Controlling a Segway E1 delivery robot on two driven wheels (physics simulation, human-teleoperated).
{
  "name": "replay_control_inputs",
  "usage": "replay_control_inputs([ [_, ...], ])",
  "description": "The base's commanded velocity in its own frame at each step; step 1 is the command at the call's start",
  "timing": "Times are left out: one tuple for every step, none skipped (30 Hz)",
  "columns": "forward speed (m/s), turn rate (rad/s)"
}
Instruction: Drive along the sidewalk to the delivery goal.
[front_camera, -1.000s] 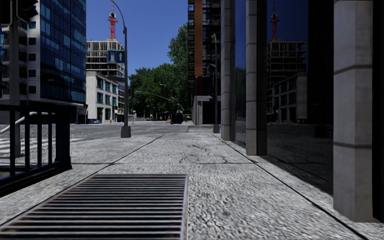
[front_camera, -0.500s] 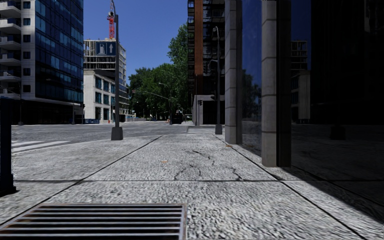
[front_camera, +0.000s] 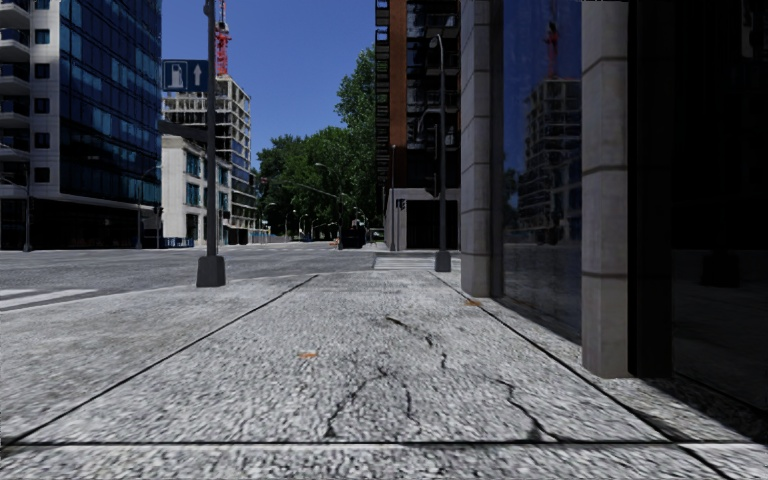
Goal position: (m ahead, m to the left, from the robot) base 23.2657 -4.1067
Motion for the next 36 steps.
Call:
replay_control_inputs([
  [2.0, 0.0],
  [2.0, 0.0],
  [2.0, 0.0],
  [2.0, 0.0],
  [2.0, 0.0],
  [2.0, 0.0],
  [2.0, 0.0],
  [2.0, 0.0],
  [2.0, 0.0],
  [2.0, 0.0],
  [2.0, 0.0],
  [2.0, 0.0],
  [2.0, 0.0],
  [2.0, 0.0],
  [2.0, 0.0],
  [2.0, 0.0],
  [2.0, 0.0],
  [2.0, 0.0],
  [2.0, 0.0],
  [2.0, 0.0],
  [2.0, 0.0],
  [2.0, 0.0],
  [2.0, 0.0],
  [2.0, 0.0],
  [2.0, 0.0],
  [2.0, 0.0],
  [2.0, 0.0],
  [2.0, 0.0],
  [2.0, 0.0],
  [2.0, 0.0],
  [2.0, 0.0],
  [2.0, 0.0],
  [2.0, 0.0],
  [2.0, 0.0],
  [2.0, 0.0],
  [2.0, 0.0],
])
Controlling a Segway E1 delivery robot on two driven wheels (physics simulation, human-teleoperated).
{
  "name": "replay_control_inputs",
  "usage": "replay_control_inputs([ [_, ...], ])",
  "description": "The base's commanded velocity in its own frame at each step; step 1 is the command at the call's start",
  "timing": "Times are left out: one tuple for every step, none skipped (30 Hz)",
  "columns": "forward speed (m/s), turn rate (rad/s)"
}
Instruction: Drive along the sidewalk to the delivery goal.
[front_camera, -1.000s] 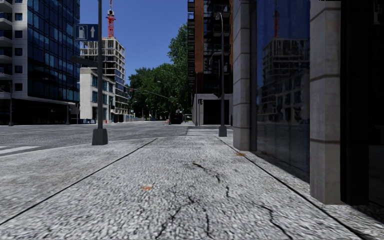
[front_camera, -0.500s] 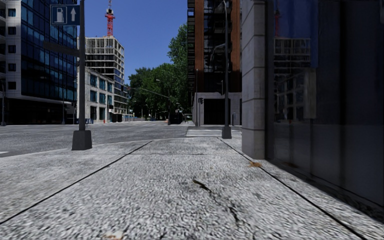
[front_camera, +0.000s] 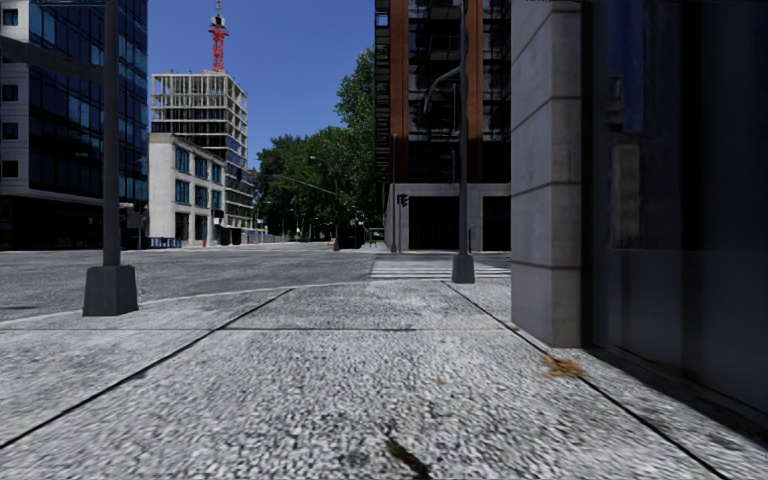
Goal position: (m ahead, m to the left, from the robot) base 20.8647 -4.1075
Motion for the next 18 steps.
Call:
replay_control_inputs([
  [2.0, 0.0],
  [2.0, 0.0],
  [2.0, 0.0],
  [2.0, 0.0],
  [2.0, 0.0],
  [2.0, 0.0],
  [2.0, 0.0],
  [2.0, 0.0],
  [2.0, 0.0],
  [2.0, 0.0],
  [2.0, 0.0],
  [2.0, 0.0],
  [2.0, 0.0],
  [2.0, 0.0],
  [2.0, 0.0],
  [2.0, 0.0],
  [2.0, 0.0],
  [2.0, 0.0],
])
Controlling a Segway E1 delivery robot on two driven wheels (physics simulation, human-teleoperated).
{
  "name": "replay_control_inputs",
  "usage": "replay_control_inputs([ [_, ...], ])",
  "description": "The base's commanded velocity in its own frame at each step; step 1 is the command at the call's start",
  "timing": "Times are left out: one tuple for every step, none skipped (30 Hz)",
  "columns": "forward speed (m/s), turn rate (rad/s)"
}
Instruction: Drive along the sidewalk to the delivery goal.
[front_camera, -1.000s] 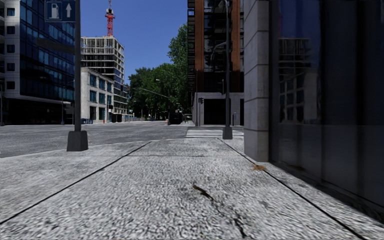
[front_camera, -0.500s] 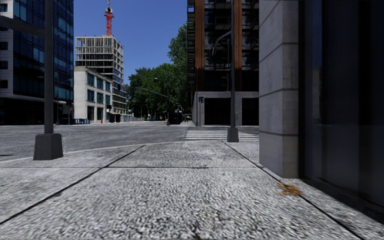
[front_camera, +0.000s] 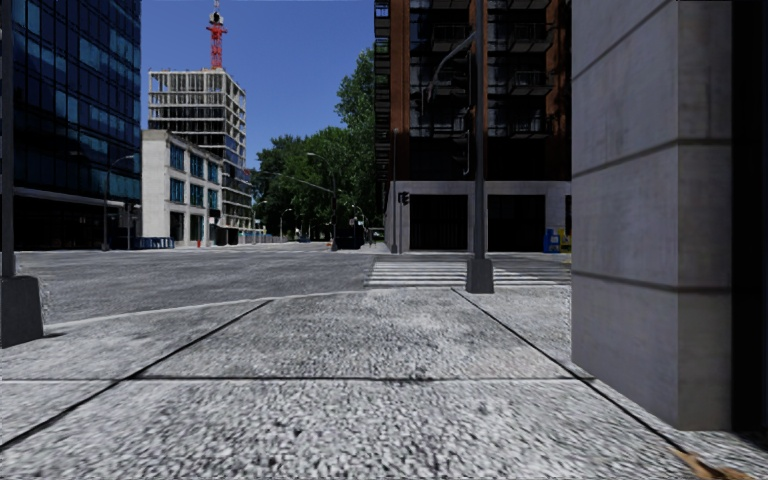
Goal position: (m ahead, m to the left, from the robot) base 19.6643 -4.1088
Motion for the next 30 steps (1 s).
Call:
replay_control_inputs([
  [2.0, 0.0],
  [2.0, 0.0],
  [2.0, 0.0],
  [2.0, 0.0],
  [2.0, 0.0],
  [2.0, 0.0],
  [2.0, 0.0],
  [2.0, 0.0],
  [2.0, 0.0],
  [2.0, 0.0],
  [2.0, 0.0],
  [2.0, 0.0],
  [2.0, 0.0],
  [2.0, 0.0],
  [2.0, 0.0],
  [2.0, 0.0],
  [2.0, 0.0],
  [2.0, 0.0],
  [2.0, 0.0],
  [2.0, 0.0],
  [2.0, 0.0],
  [2.0, 0.0],
  [2.0, 0.0],
  [2.0, 0.0],
  [2.0, 0.0],
  [2.0, 0.0],
  [2.0, 0.0],
  [2.0, 0.0],
  [2.0, 0.0],
  [2.0, 0.0],
])
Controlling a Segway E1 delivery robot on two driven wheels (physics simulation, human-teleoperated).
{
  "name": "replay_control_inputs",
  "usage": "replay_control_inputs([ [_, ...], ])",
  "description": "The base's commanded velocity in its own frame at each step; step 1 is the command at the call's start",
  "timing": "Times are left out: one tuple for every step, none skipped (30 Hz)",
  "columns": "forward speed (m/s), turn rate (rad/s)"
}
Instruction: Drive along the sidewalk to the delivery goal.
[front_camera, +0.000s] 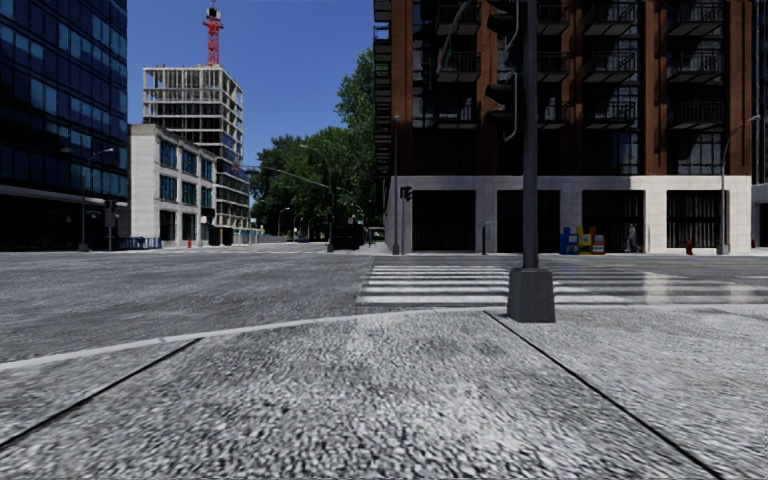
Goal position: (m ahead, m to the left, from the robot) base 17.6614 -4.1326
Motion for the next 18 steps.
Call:
replay_control_inputs([
  [2.0, 0.0],
  [2.0, 0.0],
  [2.0, 0.0],
  [2.0, 0.0],
  [2.0, 0.0],
  [2.0, 0.0],
  [2.0, 0.0],
  [2.0, 0.0],
  [2.0, 0.0],
  [2.0, 0.0],
  [2.0, 0.0],
  [2.0, 0.0],
  [2.0, 0.0],
  [2.0, 0.0],
  [2.0, -0.02],
  [2.0, -0.04],
  [2.0, -0.04],
  [2.0, -0.06],
])
